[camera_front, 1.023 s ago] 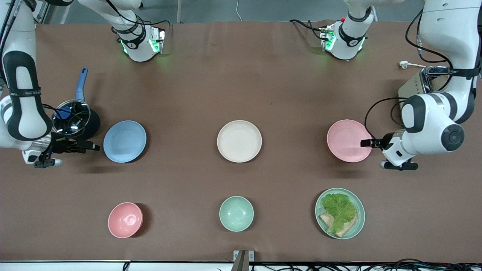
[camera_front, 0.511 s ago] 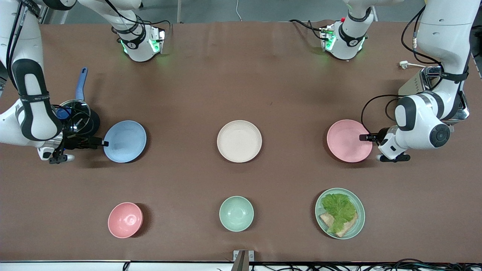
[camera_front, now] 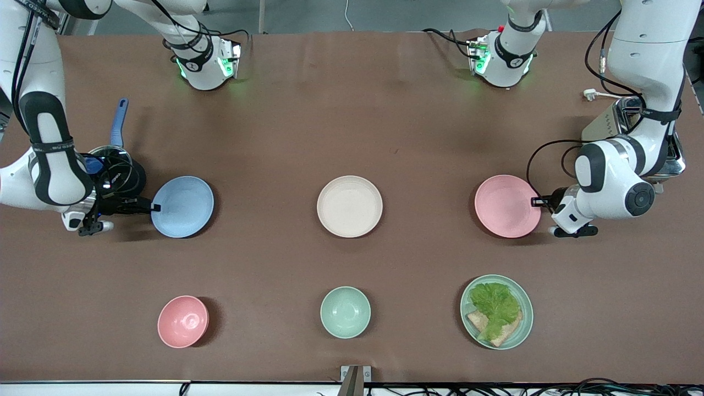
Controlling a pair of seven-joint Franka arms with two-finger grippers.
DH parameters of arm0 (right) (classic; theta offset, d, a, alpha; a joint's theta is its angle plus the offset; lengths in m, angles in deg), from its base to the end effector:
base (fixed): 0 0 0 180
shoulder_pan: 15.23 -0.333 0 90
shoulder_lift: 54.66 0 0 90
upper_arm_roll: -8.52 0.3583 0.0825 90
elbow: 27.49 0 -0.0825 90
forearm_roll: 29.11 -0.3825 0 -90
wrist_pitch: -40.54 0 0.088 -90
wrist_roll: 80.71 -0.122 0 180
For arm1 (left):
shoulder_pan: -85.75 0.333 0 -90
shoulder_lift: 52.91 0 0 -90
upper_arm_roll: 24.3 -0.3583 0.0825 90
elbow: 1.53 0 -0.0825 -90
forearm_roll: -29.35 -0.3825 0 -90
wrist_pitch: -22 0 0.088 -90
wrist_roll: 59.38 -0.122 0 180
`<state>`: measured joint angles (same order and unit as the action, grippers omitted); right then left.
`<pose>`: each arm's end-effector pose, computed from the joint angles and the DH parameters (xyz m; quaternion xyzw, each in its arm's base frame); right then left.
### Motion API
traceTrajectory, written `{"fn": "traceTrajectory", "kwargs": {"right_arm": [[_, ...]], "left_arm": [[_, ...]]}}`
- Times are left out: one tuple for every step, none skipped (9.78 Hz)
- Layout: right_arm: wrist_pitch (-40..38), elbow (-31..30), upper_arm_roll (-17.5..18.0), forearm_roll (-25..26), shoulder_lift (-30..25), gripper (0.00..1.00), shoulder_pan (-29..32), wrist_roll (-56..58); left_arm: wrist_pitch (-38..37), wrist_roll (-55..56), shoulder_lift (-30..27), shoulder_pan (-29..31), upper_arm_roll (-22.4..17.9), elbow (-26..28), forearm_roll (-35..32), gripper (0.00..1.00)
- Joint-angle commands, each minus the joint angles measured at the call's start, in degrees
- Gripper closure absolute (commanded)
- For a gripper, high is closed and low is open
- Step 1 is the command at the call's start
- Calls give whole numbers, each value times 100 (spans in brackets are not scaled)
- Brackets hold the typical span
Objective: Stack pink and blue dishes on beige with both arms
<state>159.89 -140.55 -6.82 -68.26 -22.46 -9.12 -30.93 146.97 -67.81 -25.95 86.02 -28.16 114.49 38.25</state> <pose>0.5604 -0.1738 0.1901 -0.9647 -0.0179 0.0504 0.2578 0.5778 0.0334 0.2167 0.9870 0.0156 -0.1496 0.0570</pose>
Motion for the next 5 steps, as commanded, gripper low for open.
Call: {"fn": "traceTrajectory", "kwargs": {"right_arm": [[-8, -58, -30, -207, -2, 99, 39, 138], [-26, -23, -39, -207, -11, 100, 13, 77], [-69, 99, -83, -198, -20, 100, -40, -72], [-435, 379, -240, -119, -29, 100, -75, -230], [-883, 738, -468, -58, -20, 100, -162, -284]], "left_arm": [[28, -150, -93, 26, 60, 62, 42, 100], [-78, -141, -373, 8, 269, 70, 7, 100], [-297, -11, -593, 34, 672, 9, 15, 100], [-447, 408, -700, 34, 1076, -35, 15, 100], [-483, 1056, -683, 17, 1602, -53, 15, 100]]}}
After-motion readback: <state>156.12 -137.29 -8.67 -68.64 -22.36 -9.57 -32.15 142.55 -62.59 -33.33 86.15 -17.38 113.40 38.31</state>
